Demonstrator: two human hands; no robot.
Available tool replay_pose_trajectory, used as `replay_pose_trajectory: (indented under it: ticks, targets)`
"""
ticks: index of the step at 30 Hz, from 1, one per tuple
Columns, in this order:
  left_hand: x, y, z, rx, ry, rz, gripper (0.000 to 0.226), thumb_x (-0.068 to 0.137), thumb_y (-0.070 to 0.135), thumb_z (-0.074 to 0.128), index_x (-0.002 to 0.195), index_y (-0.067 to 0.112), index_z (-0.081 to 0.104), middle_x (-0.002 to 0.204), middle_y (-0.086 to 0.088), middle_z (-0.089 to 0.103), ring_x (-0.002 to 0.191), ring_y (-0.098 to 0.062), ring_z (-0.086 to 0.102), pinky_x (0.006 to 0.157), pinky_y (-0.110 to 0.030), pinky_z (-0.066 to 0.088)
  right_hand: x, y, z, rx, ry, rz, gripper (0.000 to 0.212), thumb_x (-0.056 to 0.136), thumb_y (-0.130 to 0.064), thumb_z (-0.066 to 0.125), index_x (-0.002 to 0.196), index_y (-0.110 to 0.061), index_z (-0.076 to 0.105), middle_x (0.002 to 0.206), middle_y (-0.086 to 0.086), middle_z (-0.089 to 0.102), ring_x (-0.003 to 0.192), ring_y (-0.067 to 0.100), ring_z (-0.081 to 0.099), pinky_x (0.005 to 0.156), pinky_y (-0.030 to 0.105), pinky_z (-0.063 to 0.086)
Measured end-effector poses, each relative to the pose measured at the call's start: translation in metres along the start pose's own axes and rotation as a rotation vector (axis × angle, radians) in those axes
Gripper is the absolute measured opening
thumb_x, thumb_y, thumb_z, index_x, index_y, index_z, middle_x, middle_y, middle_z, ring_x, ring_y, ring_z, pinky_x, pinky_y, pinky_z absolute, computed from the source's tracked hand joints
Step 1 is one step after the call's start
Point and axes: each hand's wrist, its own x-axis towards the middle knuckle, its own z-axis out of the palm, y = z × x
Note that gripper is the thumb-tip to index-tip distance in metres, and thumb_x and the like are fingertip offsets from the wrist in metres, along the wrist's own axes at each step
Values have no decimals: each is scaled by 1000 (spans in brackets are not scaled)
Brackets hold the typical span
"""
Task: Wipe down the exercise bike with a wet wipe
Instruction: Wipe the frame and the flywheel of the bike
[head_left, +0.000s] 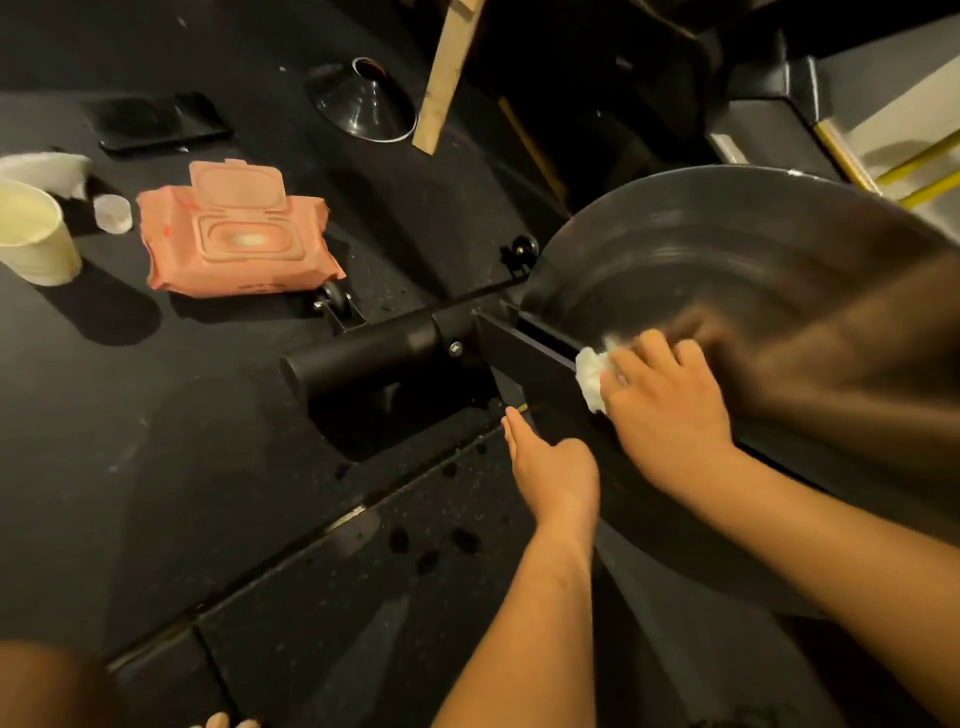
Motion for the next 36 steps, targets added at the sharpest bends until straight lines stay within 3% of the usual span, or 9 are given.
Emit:
replay_pose_trajectory:
  ticks: [4,8,11,13,16,22,27,30,36]
  targets:
    - [-3,-2,1,-91,81,-15,77,93,6,44,155,40,16,161,8,25,144,-20,33,116,-44,34,50,-31,19,13,47,-211,13,81,-17,65,90,-9,72,94,9,56,89,27,52,64,35,36]
    - [12,-19,-17,-71,207,-13,68,96,21,42,154,44,16,159,7,31,138,-25,42,110,-50,41,112,-78,36,39,36,-192,27,90,-16,55,114,-12,67,127,12,48,122,31,43,94,40,38]
    - [15,-25,-28,-78,255,8,66,95,24,41,153,46,17,158,9,32,133,-26,49,107,-50,44,133,-95,43,-96,-20,-214,37,94,-25,57,128,-14,60,150,20,30,143,35,21,111,58,21]
    - [15,-25,-28,-75,259,2,63,99,23,40,155,41,18,160,9,28,141,-22,39,113,-47,37,125,-93,46,-154,-29,-279,40,93,-30,58,131,-17,58,154,19,27,146,35,12,112,61,17]
    - [13,-19,-19,-86,228,-26,57,102,25,39,156,35,21,161,6,27,146,-20,29,117,-46,30,85,-68,49,-127,-20,-325,35,92,-32,58,125,-21,64,144,10,42,138,31,23,109,58,21]
    - [-5,-3,9,-190,181,-57,51,105,26,36,155,29,28,158,2,34,144,-20,33,113,-35,29,35,-13,26,-124,158,-209,22,76,-26,72,94,-14,74,106,11,63,107,31,42,78,41,38]
    - [-15,-13,6,-249,186,-94,48,105,32,33,153,36,31,156,5,36,142,-19,34,114,-39,30,75,-60,36,-132,80,-195,41,96,-19,47,135,-8,52,145,26,35,124,36,42,92,43,41]
    - [-7,-20,-5,-267,222,-96,48,105,35,31,153,38,30,156,7,35,143,-19,32,115,-41,29,93,-75,38,-159,28,-147,53,100,-20,45,149,-7,33,157,28,12,137,42,28,107,51,31]
    - [-17,-14,17,-265,111,-14,48,107,35,29,155,34,25,159,7,31,144,-15,31,99,-25,28,11,-40,38,-175,-128,-226,54,99,-29,50,148,-14,37,162,17,3,147,43,-8,109,70,-9]
